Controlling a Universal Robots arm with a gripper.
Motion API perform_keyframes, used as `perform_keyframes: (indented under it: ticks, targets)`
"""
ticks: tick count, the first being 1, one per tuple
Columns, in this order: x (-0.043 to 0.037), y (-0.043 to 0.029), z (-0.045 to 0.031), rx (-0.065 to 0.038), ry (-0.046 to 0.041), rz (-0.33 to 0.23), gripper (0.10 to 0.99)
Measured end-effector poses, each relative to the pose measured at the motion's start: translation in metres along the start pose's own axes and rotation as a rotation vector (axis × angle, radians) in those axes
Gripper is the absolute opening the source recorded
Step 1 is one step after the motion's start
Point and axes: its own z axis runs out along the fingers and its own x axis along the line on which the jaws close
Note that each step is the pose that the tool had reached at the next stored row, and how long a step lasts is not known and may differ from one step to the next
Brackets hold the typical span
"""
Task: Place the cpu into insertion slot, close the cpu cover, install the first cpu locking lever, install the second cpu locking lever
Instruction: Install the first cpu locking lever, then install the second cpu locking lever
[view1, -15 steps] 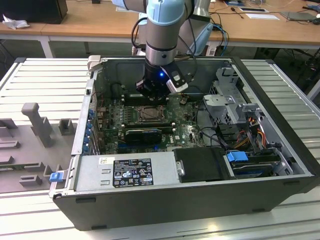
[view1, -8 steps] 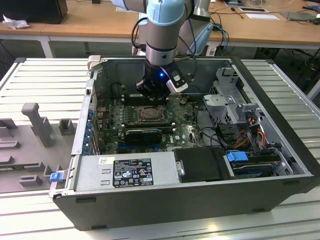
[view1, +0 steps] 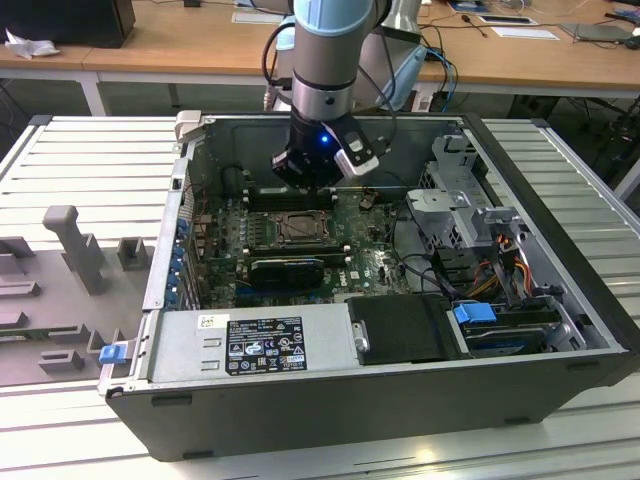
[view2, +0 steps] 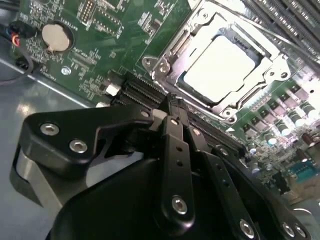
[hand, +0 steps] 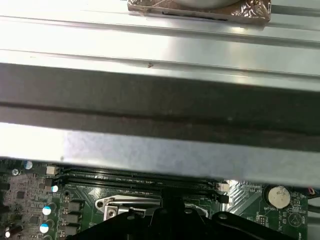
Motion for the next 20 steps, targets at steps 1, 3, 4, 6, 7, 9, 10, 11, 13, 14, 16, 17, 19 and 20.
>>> perform_keyframes:
  ticks: [1, 3, 4, 6, 7, 9, 10, 11, 13, 14, 16, 17, 19, 20]
  targets:
    - [0.0001, -0.001, -0.0001, 0.0, 0.0, 0.0, 0.106]
    - [0.0003, -0.0031, -0.0004, 0.0, 0.0, 0.0, 0.106]
    - [0.0003, -0.0037, -0.0004, 0.0, 0.0, 0.0, 0.106]
    - [0.0004, -0.0045, -0.0005, 0.0, 0.0, 0.0, 0.106]
    - [0.0004, -0.005, -0.0006, 0.0, 0.0, 0.0, 0.106]
    - [0.0004, -0.0057, -0.0007, 0.0, 0.0, 0.0, 0.106]
    - [0.0004, -0.006, -0.0007, 0.0, 0.0, 0.0, 0.106]
    - [0.0005, -0.0073, -0.0009, 0.0, 0.0, 0.0, 0.106]
    - [0.0008, -0.0148, -0.0013, 0.0, 0.0001, 0.0, 0.106]
    - [0.0009, -0.0161, -0.0014, 0.0, 0.0, 0.0, 0.106]
    - [0.001, -0.017, -0.0026, 0.0, 0.0001, 0.0, 0.106]
    - [0.001, -0.0167, -0.0058, 0.0, 0.0, 0.0, 0.106]
    - [0.001, -0.0156, -0.0155, 0.0, -0.0001, 0.0, 0.106]
    - [0.001, -0.0151, -0.0197, 0.0, 0.0001, 0.0, 0.106]
